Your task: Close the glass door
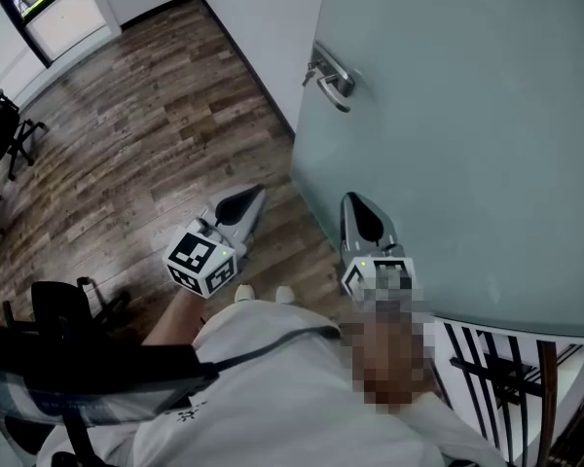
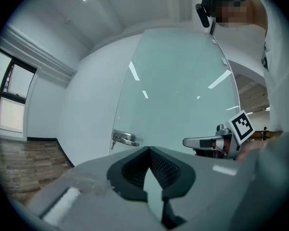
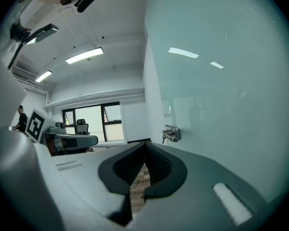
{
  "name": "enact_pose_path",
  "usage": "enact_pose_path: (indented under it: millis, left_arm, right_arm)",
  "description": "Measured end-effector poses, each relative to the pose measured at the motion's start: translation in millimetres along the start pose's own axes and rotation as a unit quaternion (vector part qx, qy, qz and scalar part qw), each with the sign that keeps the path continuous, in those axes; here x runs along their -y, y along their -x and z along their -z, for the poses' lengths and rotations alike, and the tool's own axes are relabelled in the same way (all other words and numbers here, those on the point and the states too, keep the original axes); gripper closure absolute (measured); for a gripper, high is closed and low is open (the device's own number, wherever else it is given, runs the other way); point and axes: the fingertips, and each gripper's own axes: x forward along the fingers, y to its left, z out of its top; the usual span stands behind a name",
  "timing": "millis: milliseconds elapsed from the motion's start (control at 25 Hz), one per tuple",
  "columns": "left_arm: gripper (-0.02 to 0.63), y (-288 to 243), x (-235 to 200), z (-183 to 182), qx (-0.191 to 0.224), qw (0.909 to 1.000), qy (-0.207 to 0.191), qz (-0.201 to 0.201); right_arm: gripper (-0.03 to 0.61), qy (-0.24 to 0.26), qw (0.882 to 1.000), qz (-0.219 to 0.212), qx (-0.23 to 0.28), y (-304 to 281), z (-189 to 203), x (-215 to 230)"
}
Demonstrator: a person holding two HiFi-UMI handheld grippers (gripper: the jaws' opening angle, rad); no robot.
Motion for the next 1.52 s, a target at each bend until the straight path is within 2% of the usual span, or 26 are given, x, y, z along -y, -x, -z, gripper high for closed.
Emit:
enact_pose_path:
  millis: [280,520,760,1160,1520]
  left_arm:
    - [0.612,-13.7,9.2,2.8,-0.005,0.9999,-0.001,-0.010]
    - [0.612,-24.1,8.1,13.8,-0.020,0.9997,0.004,-0.016]
    - [0.612,-48.3,-22.1,7.0,-0.020,0.9998,-0.001,0.002]
    - [0.612,-90.7,-95.7,-4.6,-0.029,0.9969,-0.015,0.072]
    - [0.612,-114.0,-126.7,-10.9,-0.030,0.9893,-0.006,0.143]
  right_arm:
    - [0.569,0.005,1.000,-0.017,0.003,-0.6,-0.9,20.3]
    - [0.569,0.004,0.999,-0.027,-0.021,-8.4,15.4,35.8]
    - [0.569,-0.015,0.999,-0.018,-0.022,-39.5,16.0,44.2]
    - [0.569,-0.002,0.999,0.040,-0.025,-118.3,2.1,42.0]
    - [0.569,0.016,0.993,0.114,-0.035,-146.9,-4.8,58.5]
